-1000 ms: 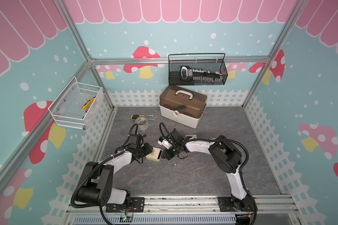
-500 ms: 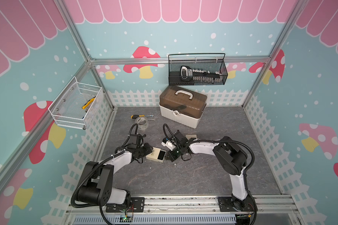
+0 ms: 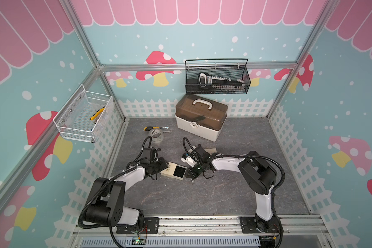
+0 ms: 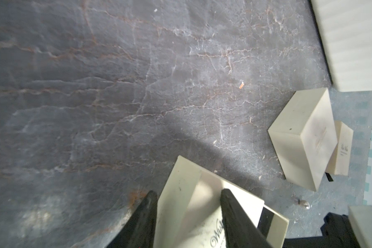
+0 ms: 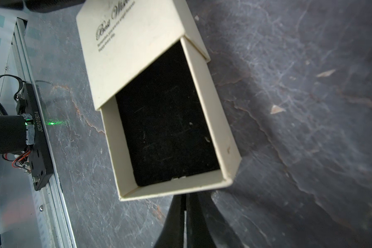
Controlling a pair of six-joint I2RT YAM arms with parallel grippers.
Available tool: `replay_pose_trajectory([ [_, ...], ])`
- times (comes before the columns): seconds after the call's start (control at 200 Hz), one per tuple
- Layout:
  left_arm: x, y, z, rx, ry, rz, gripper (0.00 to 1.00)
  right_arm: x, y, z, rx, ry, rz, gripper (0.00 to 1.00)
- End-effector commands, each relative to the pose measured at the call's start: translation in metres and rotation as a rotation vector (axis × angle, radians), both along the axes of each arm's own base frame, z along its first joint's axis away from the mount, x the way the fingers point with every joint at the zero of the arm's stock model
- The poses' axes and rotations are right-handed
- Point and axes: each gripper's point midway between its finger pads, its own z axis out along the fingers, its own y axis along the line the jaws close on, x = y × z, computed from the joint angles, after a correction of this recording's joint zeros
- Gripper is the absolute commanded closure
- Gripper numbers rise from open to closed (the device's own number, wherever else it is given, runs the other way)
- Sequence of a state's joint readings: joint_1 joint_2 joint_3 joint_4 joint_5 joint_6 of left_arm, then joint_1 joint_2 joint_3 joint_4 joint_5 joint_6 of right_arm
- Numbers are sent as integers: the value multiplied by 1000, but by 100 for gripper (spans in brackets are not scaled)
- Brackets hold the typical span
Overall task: Place the earrings into the drawer-style jewelry box
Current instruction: Open the drawer in the jewelry box.
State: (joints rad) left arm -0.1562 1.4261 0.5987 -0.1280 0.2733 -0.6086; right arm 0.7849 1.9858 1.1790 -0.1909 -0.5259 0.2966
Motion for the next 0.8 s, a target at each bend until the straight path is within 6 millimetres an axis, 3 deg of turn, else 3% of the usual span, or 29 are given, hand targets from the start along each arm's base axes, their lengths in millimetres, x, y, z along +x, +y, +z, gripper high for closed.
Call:
replay_pose_trajectory([
  [0.0,-9,3,-5,3,57,14,41,-2,-5,15,3,-26,7,78],
  [0.195,-2,21,41,75,-61,80,19,-2,-20,36,-11,-93,-39,63],
  [0.315,-9,20,65,88,-150,77,19,-3,-44,33,-133,-113,-107,58],
  [0.45,-25,-3,83,86,-231,15,20,-3,-60,39,-225,-114,-214,60],
  [0.615,-53,-37,89,52,-288,-61,21,-4,-76,44,-380,-58,-385,65],
  [0.795,-75,-56,78,-71,-288,-79,21,-16,-61,53,-371,-4,-419,53],
])
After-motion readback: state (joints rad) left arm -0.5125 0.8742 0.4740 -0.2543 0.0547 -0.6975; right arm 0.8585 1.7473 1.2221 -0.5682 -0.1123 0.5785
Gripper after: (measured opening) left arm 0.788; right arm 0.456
